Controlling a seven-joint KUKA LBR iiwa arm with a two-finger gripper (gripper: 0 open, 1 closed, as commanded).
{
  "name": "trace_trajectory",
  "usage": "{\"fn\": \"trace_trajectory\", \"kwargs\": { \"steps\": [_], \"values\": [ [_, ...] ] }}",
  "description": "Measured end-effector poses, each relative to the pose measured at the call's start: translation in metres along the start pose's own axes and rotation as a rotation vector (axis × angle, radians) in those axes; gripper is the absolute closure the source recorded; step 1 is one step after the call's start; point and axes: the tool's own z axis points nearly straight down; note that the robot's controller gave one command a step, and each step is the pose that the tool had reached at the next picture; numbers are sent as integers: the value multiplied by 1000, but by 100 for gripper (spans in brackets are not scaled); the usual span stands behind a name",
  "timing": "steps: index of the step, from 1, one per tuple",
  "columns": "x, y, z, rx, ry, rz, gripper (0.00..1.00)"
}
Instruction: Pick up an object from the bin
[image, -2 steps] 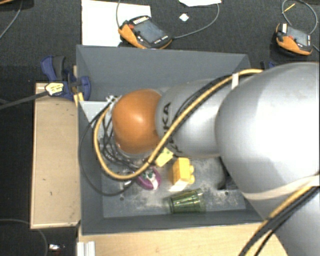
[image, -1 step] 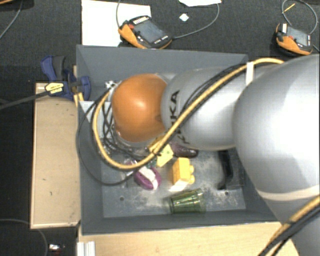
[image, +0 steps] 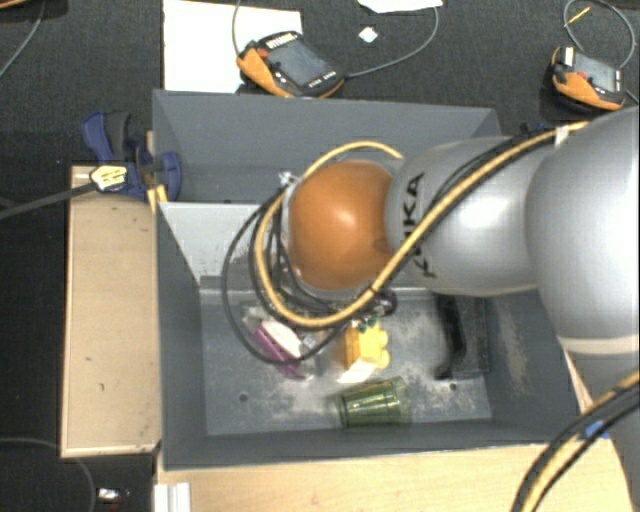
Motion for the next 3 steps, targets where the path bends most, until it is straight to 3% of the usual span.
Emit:
{"fn": "trace_trajectory", "kwargs": {
  "steps": [1,2,3],
  "values": [
    [7,0,23,-4,-16,636,0],
    [-15,4,23,6,-21,-191,100],
    [-20,6,24,7,-21,-389,100]
  ]
}}
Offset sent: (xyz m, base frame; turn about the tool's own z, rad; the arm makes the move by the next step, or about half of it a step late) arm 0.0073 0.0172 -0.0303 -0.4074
